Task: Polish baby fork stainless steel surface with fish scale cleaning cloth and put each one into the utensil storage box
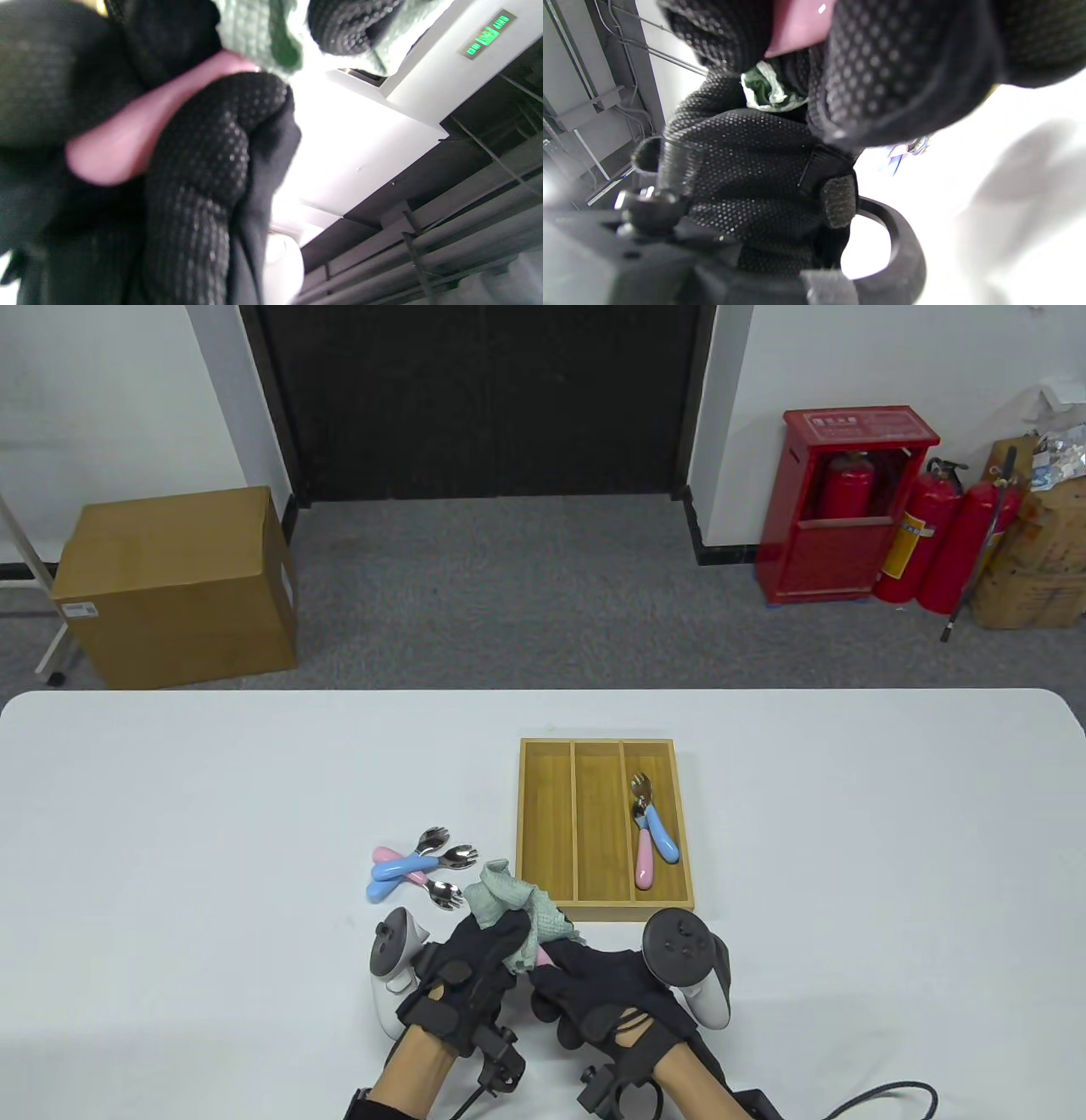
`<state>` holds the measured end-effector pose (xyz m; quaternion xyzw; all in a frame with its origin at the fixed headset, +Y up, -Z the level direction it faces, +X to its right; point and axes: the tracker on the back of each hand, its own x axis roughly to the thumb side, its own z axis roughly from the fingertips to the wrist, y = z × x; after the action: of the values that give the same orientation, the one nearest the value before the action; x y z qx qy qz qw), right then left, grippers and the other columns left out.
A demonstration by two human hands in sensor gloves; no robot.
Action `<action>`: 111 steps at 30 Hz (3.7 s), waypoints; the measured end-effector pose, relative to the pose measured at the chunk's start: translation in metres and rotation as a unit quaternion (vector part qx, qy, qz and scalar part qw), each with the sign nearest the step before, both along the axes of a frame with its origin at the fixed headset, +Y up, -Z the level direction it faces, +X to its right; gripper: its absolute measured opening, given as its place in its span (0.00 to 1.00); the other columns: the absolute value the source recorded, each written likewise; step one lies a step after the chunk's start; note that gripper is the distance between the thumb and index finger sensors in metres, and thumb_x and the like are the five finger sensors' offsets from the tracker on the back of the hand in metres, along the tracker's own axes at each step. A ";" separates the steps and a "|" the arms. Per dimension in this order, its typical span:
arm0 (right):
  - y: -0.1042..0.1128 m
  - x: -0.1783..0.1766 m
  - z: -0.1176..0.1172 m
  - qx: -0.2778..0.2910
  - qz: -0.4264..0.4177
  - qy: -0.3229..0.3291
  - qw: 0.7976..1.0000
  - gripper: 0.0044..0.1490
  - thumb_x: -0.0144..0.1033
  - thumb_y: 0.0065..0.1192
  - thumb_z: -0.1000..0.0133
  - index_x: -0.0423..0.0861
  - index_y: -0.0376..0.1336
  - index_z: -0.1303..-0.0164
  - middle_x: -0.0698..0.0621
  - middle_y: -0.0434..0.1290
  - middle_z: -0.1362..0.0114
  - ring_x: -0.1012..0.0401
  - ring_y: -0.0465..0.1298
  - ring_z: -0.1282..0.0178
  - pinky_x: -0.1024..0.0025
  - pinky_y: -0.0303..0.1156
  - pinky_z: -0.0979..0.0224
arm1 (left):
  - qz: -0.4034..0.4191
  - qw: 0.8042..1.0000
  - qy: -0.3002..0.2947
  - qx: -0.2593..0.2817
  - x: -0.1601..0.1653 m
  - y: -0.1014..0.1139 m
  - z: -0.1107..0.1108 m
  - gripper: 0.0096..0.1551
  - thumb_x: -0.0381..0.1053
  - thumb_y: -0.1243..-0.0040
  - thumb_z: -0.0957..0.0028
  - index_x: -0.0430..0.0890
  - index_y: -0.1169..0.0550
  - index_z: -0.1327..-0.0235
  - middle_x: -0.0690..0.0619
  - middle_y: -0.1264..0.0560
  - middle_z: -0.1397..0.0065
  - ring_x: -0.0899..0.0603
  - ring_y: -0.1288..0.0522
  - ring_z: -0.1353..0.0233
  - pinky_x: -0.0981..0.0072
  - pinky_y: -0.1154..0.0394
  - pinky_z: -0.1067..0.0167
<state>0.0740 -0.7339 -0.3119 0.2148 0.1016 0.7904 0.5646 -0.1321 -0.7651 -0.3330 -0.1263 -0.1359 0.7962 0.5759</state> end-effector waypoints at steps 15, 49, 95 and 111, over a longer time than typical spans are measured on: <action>0.001 -0.008 0.000 0.026 0.041 0.003 0.999 0.32 0.43 0.65 0.53 0.37 0.68 0.44 0.37 0.82 0.57 0.56 0.82 0.79 0.47 0.78 0.61 | -0.096 0.986 0.134 0.026 -0.031 0.006 -0.003 0.25 0.58 0.38 0.48 0.55 0.23 0.38 0.59 0.14 0.40 0.50 0.15 0.35 0.50 0.25 0.33; -0.006 -0.014 -0.005 0.027 0.047 0.019 0.998 0.34 0.38 0.63 0.52 0.37 0.64 0.37 0.33 0.79 0.51 0.54 0.81 0.76 0.45 0.76 0.58 | -0.108 0.967 0.229 0.011 -0.039 0.001 0.002 0.24 0.58 0.39 0.48 0.55 0.22 0.39 0.57 0.13 0.44 0.50 0.13 0.40 0.52 0.23 0.36; 0.000 0.007 -0.003 0.095 0.029 -0.023 0.995 0.33 0.40 0.67 0.53 0.34 0.69 0.42 0.34 0.82 0.58 0.55 0.81 0.80 0.46 0.77 0.60 | 0.001 0.996 0.076 -0.050 -0.021 -0.025 -0.001 0.33 0.64 0.41 0.41 0.50 0.32 0.28 0.55 0.20 0.34 0.45 0.20 0.32 0.46 0.29 0.33; -0.002 -0.005 -0.002 0.092 0.054 0.002 0.994 0.33 0.40 0.67 0.53 0.34 0.68 0.42 0.34 0.82 0.59 0.55 0.81 0.80 0.46 0.77 0.60 | -0.097 0.971 0.216 -0.019 -0.043 -0.012 0.001 0.24 0.58 0.35 0.47 0.55 0.23 0.38 0.58 0.15 0.43 0.48 0.15 0.40 0.49 0.25 0.36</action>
<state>0.0691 -0.7358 -0.3136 0.2619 0.0411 0.8252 0.4988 -0.1754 -0.7775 -0.3323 0.0249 0.0198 0.7475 0.6635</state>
